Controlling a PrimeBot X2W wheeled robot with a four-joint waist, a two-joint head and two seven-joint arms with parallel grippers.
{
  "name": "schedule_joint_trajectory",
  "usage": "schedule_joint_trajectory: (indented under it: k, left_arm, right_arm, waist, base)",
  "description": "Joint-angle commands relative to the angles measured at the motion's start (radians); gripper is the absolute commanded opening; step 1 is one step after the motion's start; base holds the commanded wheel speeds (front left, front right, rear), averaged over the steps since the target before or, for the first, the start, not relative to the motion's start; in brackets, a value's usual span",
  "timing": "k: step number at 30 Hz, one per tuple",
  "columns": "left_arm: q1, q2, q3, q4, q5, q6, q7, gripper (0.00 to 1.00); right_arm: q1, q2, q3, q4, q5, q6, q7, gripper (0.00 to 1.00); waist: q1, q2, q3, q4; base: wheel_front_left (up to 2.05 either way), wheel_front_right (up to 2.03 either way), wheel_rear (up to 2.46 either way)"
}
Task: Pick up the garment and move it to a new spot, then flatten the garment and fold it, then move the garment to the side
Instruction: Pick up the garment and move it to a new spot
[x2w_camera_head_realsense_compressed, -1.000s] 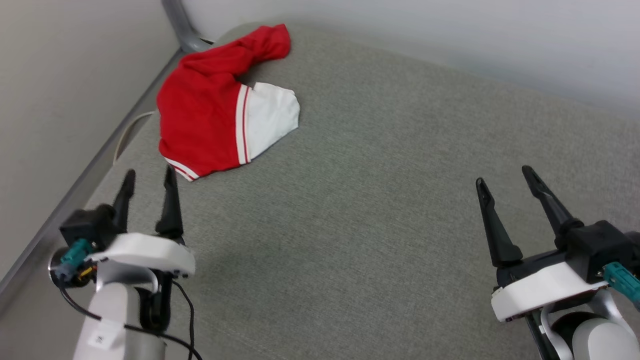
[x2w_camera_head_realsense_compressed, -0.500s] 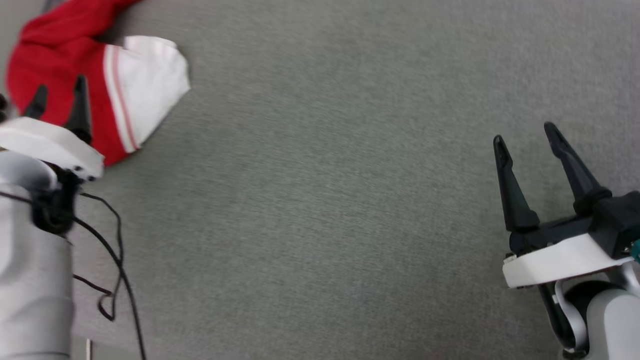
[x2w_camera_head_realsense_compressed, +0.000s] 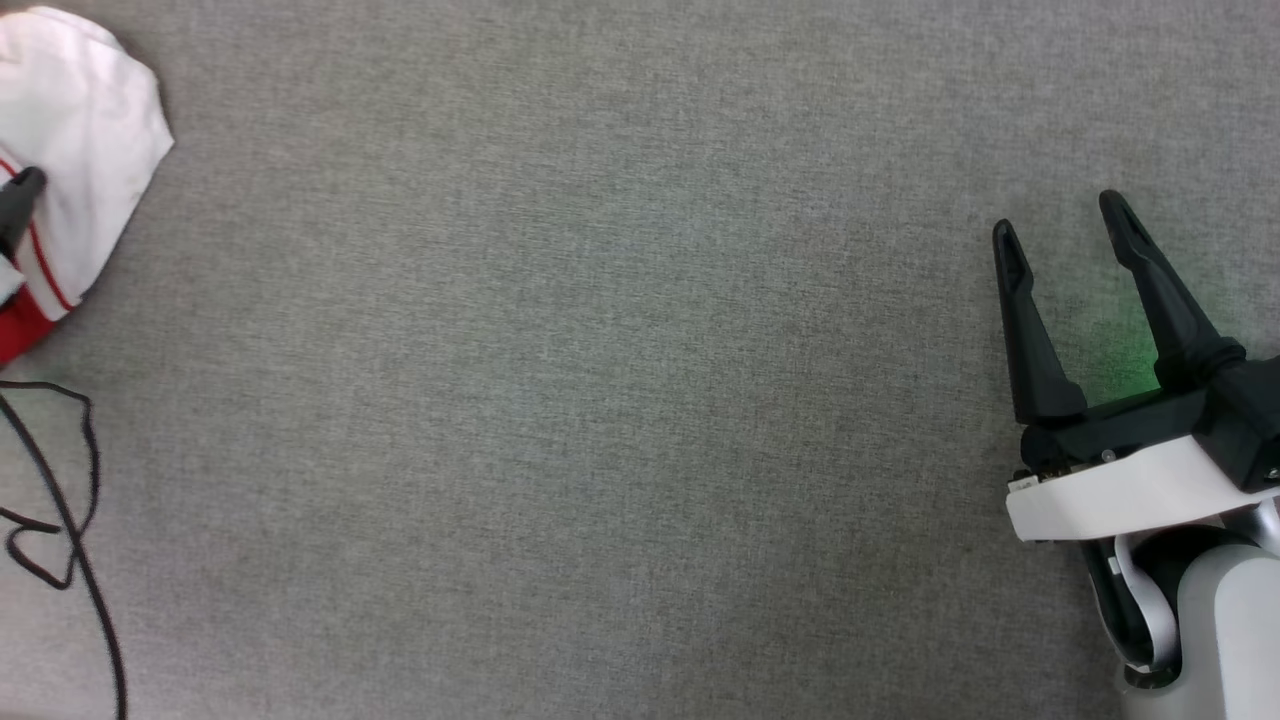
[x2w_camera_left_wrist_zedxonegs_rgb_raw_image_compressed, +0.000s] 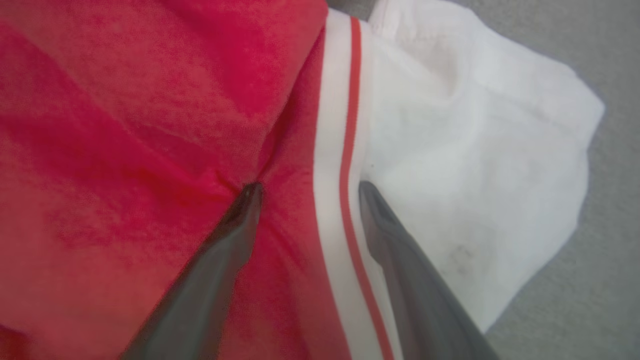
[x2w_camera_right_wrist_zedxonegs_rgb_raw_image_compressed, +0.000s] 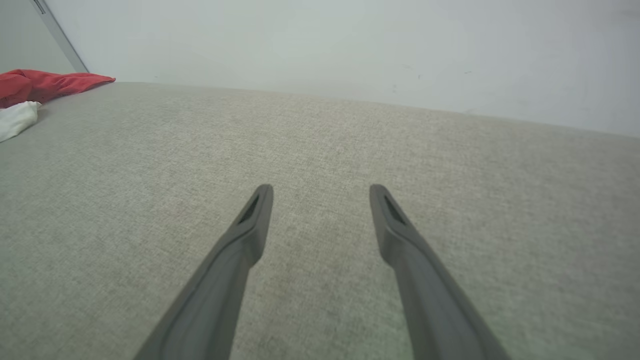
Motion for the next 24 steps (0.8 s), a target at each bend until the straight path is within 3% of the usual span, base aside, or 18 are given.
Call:
schedule_joint_trajectory:
  k: [1, 6, 7, 8, 12, 19, 24]
  left_arm:
    - [0.019, -0.011, -0.008, 0.028, 0.001, 0.012, 0.029, 1.0]
    - [0.061, -0.023, -0.034, 0.07, -0.006, 0.057, 0.175, 1.0]
    - [0.064, -0.028, -0.037, 0.068, -0.006, 0.062, 0.193, 0.42]
    - [0.065, -0.031, -0.036, 0.057, -0.007, 0.066, 0.185, 0.01]
    - [0.068, -0.034, -0.044, 0.01, 0.012, 0.079, 0.138, 0.0]
    - [0.048, 0.013, -0.057, -0.065, 0.074, 0.053, -0.078, 0.0]
    - [0.064, -0.008, -0.08, -0.099, 0.11, 0.037, -0.232, 0.0]
  right_arm:
    - [-0.012, 0.001, 0.003, 0.0, 0.006, -0.001, -0.006, 1.0]
    - [-0.018, -0.003, -0.001, -0.005, 0.006, -0.001, -0.005, 1.0]
    - [-0.018, -0.004, -0.003, -0.007, 0.005, -0.001, -0.003, 1.0]
    - [-0.018, -0.004, -0.004, -0.009, 0.004, -0.001, -0.001, 1.0]
    - [-0.016, -0.003, -0.007, -0.012, 0.0, -0.001, 0.005, 1.0]
    - [0.022, 0.003, -0.005, 0.011, 0.011, -0.001, -0.006, 1.0]
    - [0.047, 0.01, -0.011, 0.037, 0.026, -0.001, -0.016, 1.0]
  waist:
    - [-0.0001, 0.0, 0.011, -0.009]
    - [-0.0001, 0.0, 0.026, -0.012]
    - [-0.0001, 0.0, 0.026, -0.012]
    - [-0.0001, 0.0, 0.027, -0.011]
    - [-0.0001, 0.0, 0.01, -0.001]
    - [-0.0001, 0.0, -0.099, 0.035]
    - [-0.0001, 0.0, -0.196, 0.058]
  base:
    - [0.0, 0.0, 0.0]
    - [0.0, 0.0, 0.0]
    - [0.0, 0.0, 0.0]
    - [0.0, 0.0, 0.0]
    - [0.0, 0.0, 0.0]
    - [0.0, 0.0, 0.0]
    - [0.0, 0.0, 0.0]
